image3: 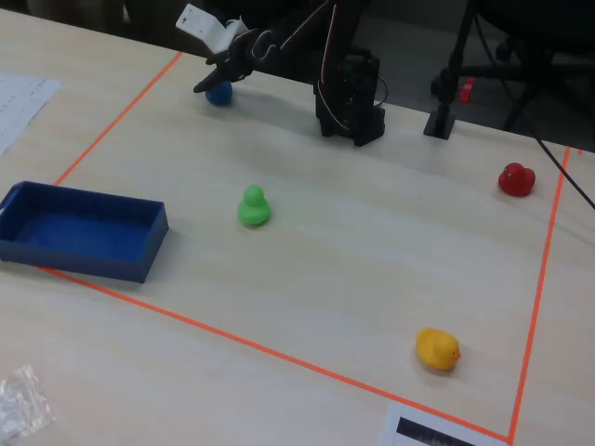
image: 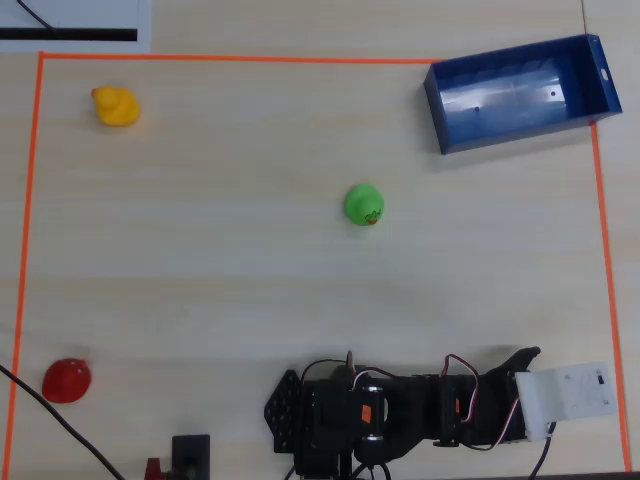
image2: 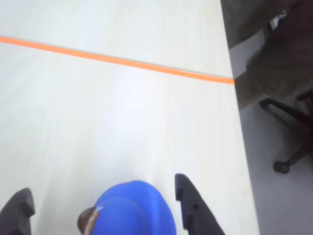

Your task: Grasp blue duck and put it into box.

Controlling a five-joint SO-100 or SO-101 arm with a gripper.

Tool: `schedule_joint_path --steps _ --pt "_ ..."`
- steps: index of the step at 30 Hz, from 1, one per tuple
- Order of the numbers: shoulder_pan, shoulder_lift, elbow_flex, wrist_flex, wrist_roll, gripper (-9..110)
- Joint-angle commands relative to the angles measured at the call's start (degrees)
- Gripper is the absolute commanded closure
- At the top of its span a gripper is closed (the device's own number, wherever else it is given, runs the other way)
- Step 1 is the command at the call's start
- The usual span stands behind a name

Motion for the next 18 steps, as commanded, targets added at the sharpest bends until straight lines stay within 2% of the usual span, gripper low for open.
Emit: schedule_joint_path --steps 1,8,9,11,13,18 --pt "0.26 -1.49 -0.44 -2.64 -0.44 62" --pt "0.00 -6.68 -1.05 -4.04 -1.32 63" --pt "0.18 -7.29 -1.05 -4.22 -1.58 66" --pt "0.26 -8.26 -1.32 -4.39 -1.76 79" --pt "0.09 -8.96 -2.11 -4.13 -0.26 99" --pt "-0.18 -9.23 -5.36 1.05 0.79 101"
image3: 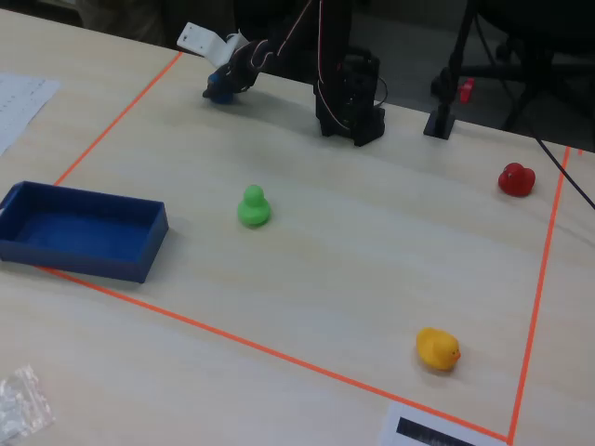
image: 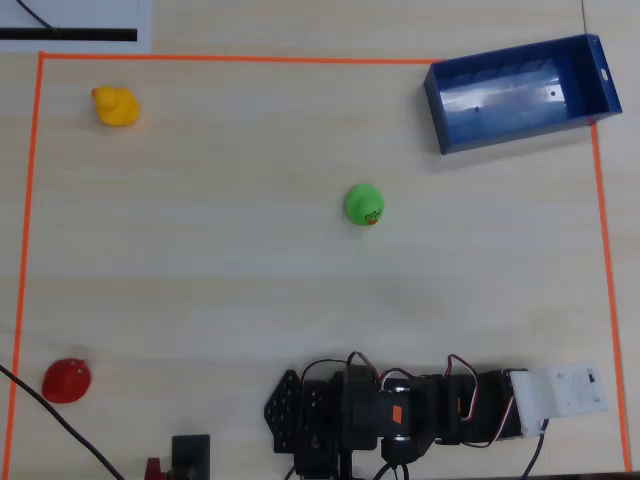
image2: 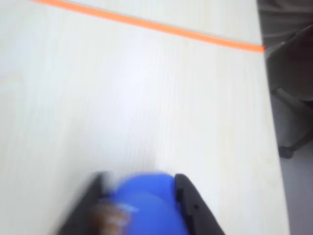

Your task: Grasp blue duck and put it into box.

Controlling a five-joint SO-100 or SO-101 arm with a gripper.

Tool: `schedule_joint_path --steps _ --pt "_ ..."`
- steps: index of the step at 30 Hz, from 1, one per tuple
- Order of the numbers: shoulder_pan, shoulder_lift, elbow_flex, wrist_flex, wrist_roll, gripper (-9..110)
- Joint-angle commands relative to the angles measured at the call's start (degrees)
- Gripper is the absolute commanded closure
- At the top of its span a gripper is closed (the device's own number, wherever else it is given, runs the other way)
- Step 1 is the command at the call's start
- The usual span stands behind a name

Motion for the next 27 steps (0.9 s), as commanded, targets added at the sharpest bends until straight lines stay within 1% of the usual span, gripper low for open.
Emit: schedule_joint_path --steps 1,4,7,11,12,15,18,20,23,27 --pt "-0.62 0.97 -3.78 4.04 1.93 101" --pt "-3.08 4.39 -8.61 11.43 7.65 101" --pt "-9.23 9.05 -16.35 22.24 17.05 101" --pt "-22.68 12.92 -28.65 35.77 32.61 101" --pt "-26.37 13.10 -32.61 40.17 35.24 101" --pt "-37.62 11.07 -47.37 59.59 41.66 101" --pt "-48.25 7.12 -59.33 69.96 47.99 101" --pt "-53.44 3.16 -66.62 72.95 51.15 101" --pt "-58.54 -3.69 -75.76 73.12 53.96 101" --pt "-61.44 -14.33 -84.29 67.76 54.05 101"
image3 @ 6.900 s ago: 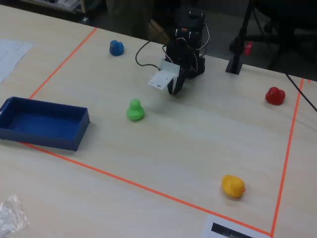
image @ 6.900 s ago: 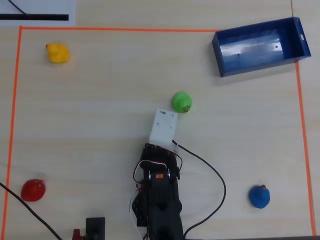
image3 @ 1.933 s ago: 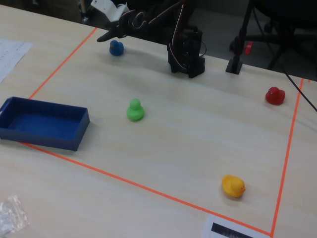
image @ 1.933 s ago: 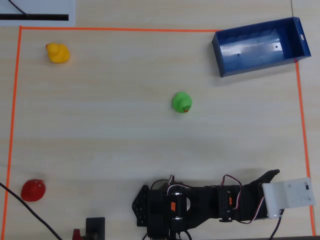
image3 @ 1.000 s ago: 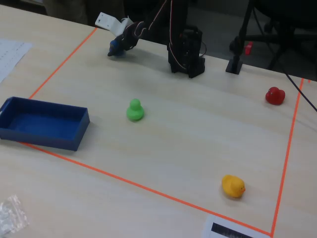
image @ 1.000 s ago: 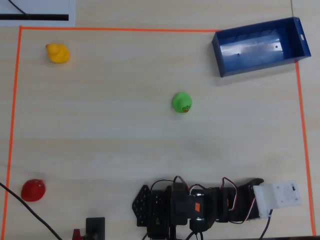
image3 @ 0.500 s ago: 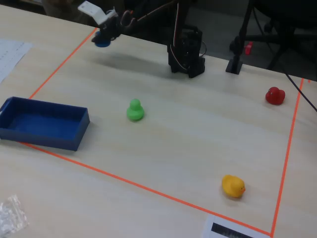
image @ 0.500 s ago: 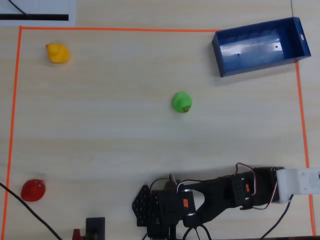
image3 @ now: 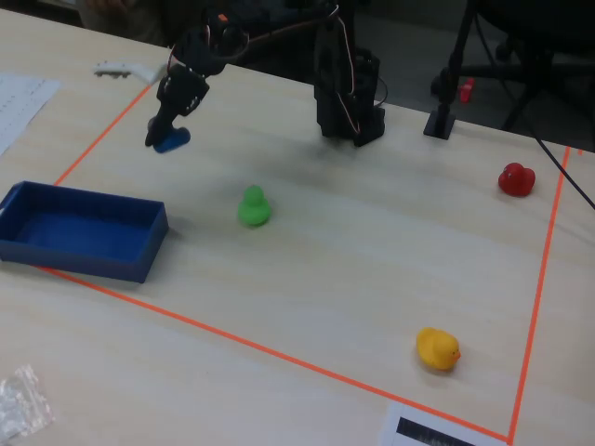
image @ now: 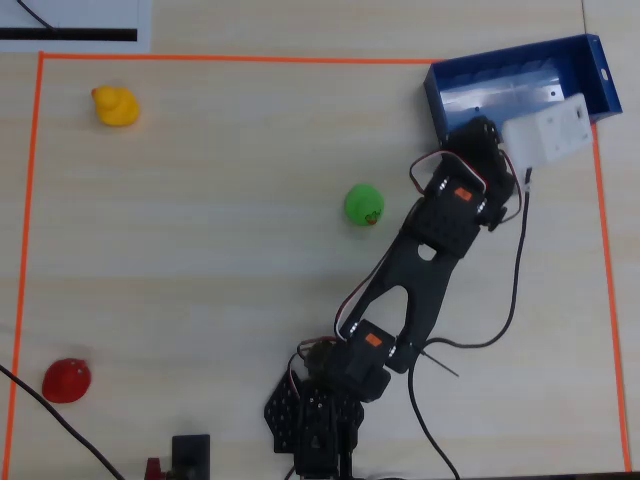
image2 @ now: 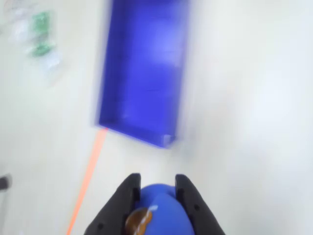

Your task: Grasp blue duck and put it into box.

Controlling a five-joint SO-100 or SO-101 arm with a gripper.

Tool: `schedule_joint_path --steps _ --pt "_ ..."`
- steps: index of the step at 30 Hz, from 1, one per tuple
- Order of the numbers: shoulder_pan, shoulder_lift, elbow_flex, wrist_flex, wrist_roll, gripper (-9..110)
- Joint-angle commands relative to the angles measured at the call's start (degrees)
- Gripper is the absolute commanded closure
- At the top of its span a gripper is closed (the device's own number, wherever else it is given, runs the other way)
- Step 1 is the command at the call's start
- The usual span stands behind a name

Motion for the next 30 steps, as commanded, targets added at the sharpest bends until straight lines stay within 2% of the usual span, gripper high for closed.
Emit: schedule_joint_path --steps 1,6,11,17,22,24,28,30 --pt "-1.58 -9.23 -12.57 -6.42 -0.18 101" --pt "-1.41 -23.47 -21.88 -16.26 -4.75 101" --pt "-0.53 -34.28 -23.99 -33.93 -14.41 101" --pt "0.88 -47.99 -37.27 -41.75 -23.91 101" --pt "2.37 -53.53 -42.19 -45.26 -30.23 101" --pt "2.81 -55.72 -42.54 -47.46 -34.28 97" --pt "3.69 -57.04 -42.71 -48.60 -36.21 78" --pt "4.13 -56.69 -42.63 -48.60 -36.47 73"
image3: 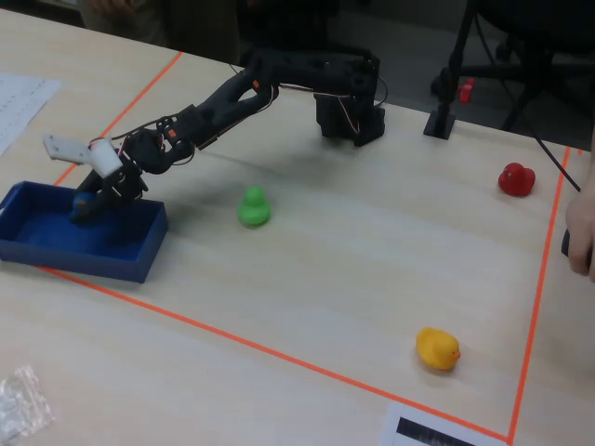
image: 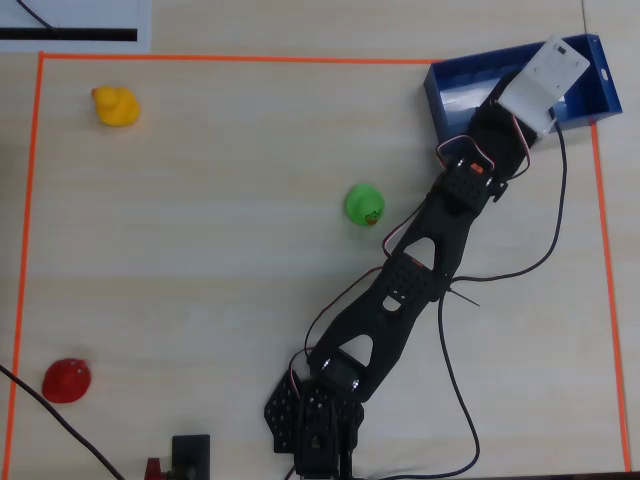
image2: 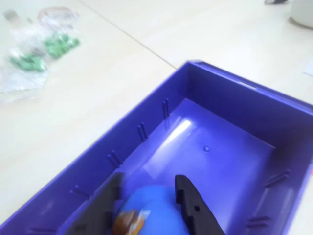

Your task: Grasp blue duck and put it into box.

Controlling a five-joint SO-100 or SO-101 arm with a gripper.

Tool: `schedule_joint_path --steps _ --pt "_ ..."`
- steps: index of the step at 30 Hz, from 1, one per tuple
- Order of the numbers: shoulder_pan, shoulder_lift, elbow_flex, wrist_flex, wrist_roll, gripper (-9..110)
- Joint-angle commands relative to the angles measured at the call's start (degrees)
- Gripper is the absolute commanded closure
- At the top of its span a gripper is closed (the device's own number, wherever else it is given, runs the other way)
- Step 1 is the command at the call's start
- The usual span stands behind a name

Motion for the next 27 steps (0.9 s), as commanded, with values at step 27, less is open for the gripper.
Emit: schedule_joint_path --steps 27 --pt "-28.65 108.72 96.33 31.90 20.83 101"
